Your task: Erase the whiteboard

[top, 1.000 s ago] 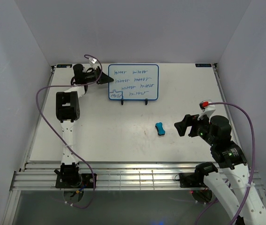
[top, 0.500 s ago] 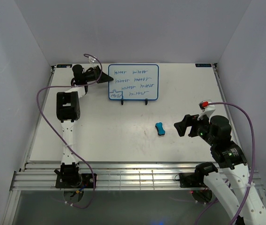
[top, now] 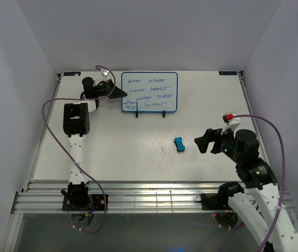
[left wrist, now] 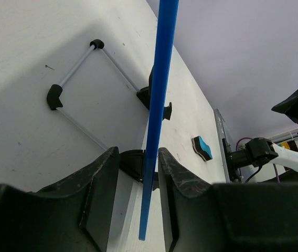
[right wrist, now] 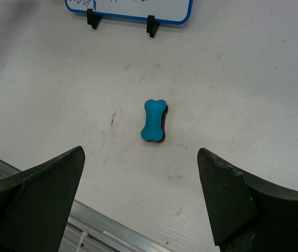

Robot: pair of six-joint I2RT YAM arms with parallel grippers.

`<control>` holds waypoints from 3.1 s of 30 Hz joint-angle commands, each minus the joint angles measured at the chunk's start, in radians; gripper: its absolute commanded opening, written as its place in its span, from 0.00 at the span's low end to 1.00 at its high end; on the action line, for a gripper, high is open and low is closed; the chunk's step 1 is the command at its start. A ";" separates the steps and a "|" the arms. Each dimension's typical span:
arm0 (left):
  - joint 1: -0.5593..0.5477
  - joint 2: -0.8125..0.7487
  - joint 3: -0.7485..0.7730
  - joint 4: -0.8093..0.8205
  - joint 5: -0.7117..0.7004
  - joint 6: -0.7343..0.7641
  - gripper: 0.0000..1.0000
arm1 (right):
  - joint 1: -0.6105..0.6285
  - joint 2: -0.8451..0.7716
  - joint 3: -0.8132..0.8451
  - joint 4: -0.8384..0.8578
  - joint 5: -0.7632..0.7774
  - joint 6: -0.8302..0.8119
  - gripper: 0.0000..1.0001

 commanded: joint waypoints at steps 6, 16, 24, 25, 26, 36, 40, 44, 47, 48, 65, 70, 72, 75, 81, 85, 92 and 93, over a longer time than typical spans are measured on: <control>0.004 -0.043 -0.021 0.031 0.022 0.016 0.46 | 0.004 0.001 0.007 0.026 -0.015 -0.005 0.94; -0.001 -0.043 -0.018 0.040 0.026 0.009 0.46 | 0.004 -0.001 -0.003 0.037 -0.032 -0.003 0.96; -0.004 -0.033 0.007 0.056 0.028 -0.016 0.43 | 0.004 -0.005 -0.013 0.037 -0.037 0.000 0.97; -0.004 -0.030 0.008 0.057 0.029 -0.020 0.43 | 0.004 -0.004 -0.013 0.035 -0.035 0.000 0.97; -0.004 -0.030 0.010 0.059 0.029 -0.021 0.42 | 0.004 -0.005 -0.013 0.035 -0.035 0.000 0.97; -0.048 -0.014 0.034 0.071 0.034 -0.045 0.42 | 0.004 -0.004 -0.014 0.035 -0.035 -0.002 0.97; -0.048 -0.010 0.036 0.074 0.035 -0.048 0.36 | 0.004 -0.004 -0.014 0.035 -0.035 -0.002 0.97; -0.047 -0.005 0.031 0.082 0.045 -0.048 0.34 | 0.004 -0.004 -0.013 0.034 -0.035 -0.003 0.97; -0.042 0.001 0.028 0.086 0.048 -0.051 0.33 | 0.004 -0.002 -0.013 0.034 -0.037 -0.005 0.97; -0.041 0.001 0.028 0.086 0.049 -0.057 0.34 | 0.004 -0.001 -0.013 0.034 -0.037 -0.005 0.97; -0.022 -0.013 -0.009 0.154 0.057 -0.094 0.30 | 0.004 0.010 -0.011 0.043 -0.046 -0.006 0.98; -0.022 -0.011 -0.019 0.172 0.065 -0.103 0.30 | 0.004 0.012 -0.014 0.043 -0.045 -0.006 0.98; -0.022 -0.011 -0.023 0.180 0.065 -0.106 0.30 | 0.004 0.012 -0.016 0.043 -0.045 -0.006 0.98; -0.022 -0.008 -0.024 0.189 0.065 -0.113 0.29 | 0.004 0.012 -0.014 0.043 -0.046 -0.006 0.98; -0.022 0.009 -0.029 0.208 0.065 -0.126 0.29 | 0.004 0.013 -0.013 0.040 -0.045 -0.008 0.98; -0.022 0.016 -0.023 0.247 0.066 -0.160 0.25 | 0.004 0.013 -0.014 0.040 -0.045 -0.008 0.98; -0.022 0.030 -0.013 0.267 0.066 -0.179 0.24 | 0.004 0.018 -0.019 0.043 -0.046 -0.008 0.98; -0.022 0.032 -0.013 0.269 0.068 -0.180 0.24 | 0.004 0.018 -0.019 0.045 -0.045 -0.008 0.98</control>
